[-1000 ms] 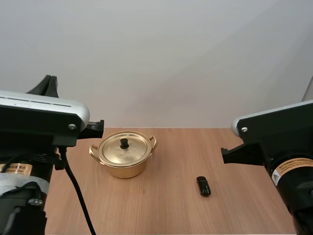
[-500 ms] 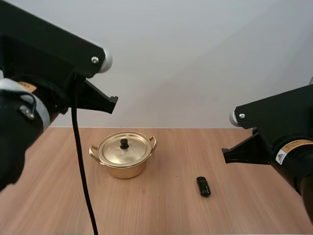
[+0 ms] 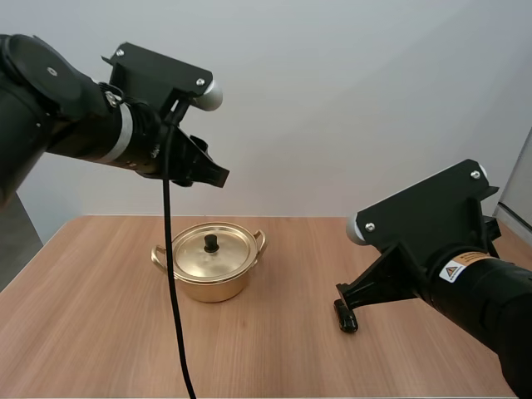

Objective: Open the pot, put the car inside, and close it

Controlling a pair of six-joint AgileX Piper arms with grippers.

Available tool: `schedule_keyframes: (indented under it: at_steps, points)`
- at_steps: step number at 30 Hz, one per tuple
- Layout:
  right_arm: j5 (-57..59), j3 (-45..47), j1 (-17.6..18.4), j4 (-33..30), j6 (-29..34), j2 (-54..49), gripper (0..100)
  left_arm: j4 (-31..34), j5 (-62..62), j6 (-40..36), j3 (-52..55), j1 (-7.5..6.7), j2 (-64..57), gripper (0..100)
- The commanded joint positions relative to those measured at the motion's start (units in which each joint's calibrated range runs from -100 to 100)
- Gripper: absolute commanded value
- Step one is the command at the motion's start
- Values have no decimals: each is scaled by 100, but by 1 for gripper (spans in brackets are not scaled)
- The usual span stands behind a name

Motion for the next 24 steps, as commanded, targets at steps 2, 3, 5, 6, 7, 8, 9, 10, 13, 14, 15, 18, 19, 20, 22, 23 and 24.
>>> schedule_keyframes:
  at_steps: [2, 3, 5, 6, 7, 8, 9, 10, 13, 14, 15, 18, 19, 20, 22, 23, 24]
  points:
    - [-5, -1, 0, 729, -145, -9, 0, 5, 13, -33, -6, -5, 2408, 73]
    - [-5, -1, 0, 729, -145, -9, 0, 5, -26, -33, -6, -5, 2470, 73]
    - [-5, -1, 0, 729, -145, -9, 0, 5, -82, -42, -6, -5, 2574, 73]
    - [-5, -1, 0, 729, -145, -9, 0, 5, -119, -42, -6, -5, 2634, 73]
    - [-5, -1, 0, 729, -145, -9, 0, 5, -162, -42, -6, -5, 2697, 73]
    - [-5, -1, 0, 729, -145, -9, 0, -22, -242, -42, -6, -5, 2763, 73]
    - [-5, -1, 0, 729, -145, -9, 0, -63, -286, -42, -6, -5, 2826, 76]
    - [-5, -1, 0, 729, -145, -9, 0, -109, -283, -42, -6, -5, 2896, 79]
    - [-10, -1, 0, 729, -145, -70, 0, -181, -267, -52, -6, -5, 3061, 88]
    - [-10, -1, 0, 729, -145, -70, 0, -181, -267, -52, -6, -5, 3119, 89]
    - [-10, -1, -8, 729, -145, -74, 0, -181, -267, -52, -6, -5, 3172, 89]
    - [-10, -1, -22, 729, -145, -74, 0, -181, -325, -52, -18, -5, 3304, 89]
    - [-10, -1, -22, 729, -145, -74, 0, -181, -391, -52, -17, -5, 3358, 89]
    - [-10, -1, -22, 729, -145, -74, 0, -181, -470, -52, -17, -5, 3381, 89]
    - [-10, -1, -22, 729, -145, -74, 0, -181, -625, -52, -17, -5, 3423, 89]
    - [-10, -1, -25, 729, -145, -74, 0, -181, -692, -52, -17, -5, 3444, 89]
    - [-10, -1, -32, 729, -145, -74, 0, -181, -776, -52, -17, -5, 3440, 89]
